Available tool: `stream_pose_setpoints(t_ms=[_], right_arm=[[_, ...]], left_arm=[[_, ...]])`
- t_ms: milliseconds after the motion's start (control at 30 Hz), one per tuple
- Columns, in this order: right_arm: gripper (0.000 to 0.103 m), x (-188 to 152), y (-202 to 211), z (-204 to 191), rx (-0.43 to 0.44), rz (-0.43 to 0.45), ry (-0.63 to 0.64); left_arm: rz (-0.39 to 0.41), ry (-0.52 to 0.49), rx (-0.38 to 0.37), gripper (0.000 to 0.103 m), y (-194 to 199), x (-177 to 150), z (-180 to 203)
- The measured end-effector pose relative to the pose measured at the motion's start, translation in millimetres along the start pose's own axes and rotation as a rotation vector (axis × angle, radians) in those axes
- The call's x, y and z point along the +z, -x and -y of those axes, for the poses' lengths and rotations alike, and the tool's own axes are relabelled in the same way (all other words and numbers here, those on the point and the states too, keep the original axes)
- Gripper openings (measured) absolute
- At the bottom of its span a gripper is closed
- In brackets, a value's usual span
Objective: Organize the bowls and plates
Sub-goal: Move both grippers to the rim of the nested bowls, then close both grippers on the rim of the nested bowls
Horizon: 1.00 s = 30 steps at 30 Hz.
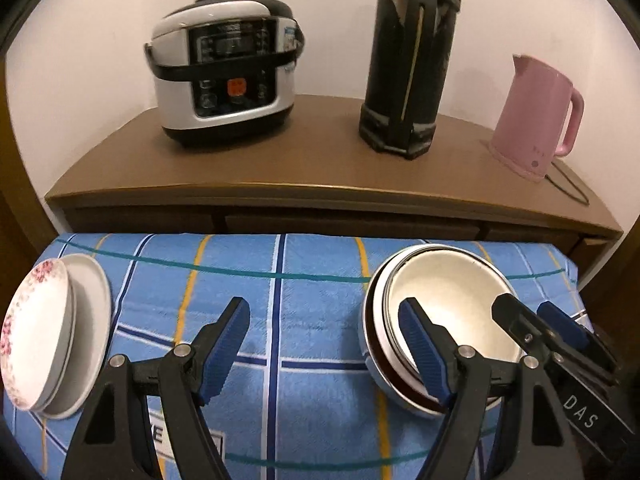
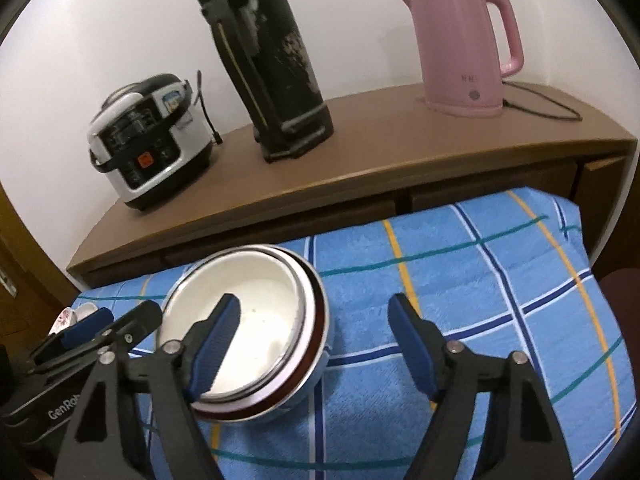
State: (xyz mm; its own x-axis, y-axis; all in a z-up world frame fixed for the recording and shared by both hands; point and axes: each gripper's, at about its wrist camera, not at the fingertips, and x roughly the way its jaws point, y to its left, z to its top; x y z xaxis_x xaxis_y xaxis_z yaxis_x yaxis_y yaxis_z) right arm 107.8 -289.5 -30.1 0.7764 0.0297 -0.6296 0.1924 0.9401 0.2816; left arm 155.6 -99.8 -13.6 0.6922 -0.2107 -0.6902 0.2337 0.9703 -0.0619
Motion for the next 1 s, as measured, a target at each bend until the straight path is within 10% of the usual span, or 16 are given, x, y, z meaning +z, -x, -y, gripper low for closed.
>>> stream_pose_setpoints(t_ms=[167, 767, 1000], right_arm=[[0.053, 1.1, -12.0, 4.8, 0.002, -0.032, -0.027], [0.036, -1.2, -23.6, -1.3, 0.02, -0.054, -0.012], [0.031, -1.9, -27.9, -7.3, 0.006, -0.062, -0.004]], left_arm=[[-0.015, -0.001, 0.004, 0.079, -16.1, 1.5, 4.2], [-0.06, -0.011, -0.041, 0.053, -45.0, -2.6, 18.5], [-0.056, -0.026, -0.094, 0.027, -45.0, -4.1, 24.2]])
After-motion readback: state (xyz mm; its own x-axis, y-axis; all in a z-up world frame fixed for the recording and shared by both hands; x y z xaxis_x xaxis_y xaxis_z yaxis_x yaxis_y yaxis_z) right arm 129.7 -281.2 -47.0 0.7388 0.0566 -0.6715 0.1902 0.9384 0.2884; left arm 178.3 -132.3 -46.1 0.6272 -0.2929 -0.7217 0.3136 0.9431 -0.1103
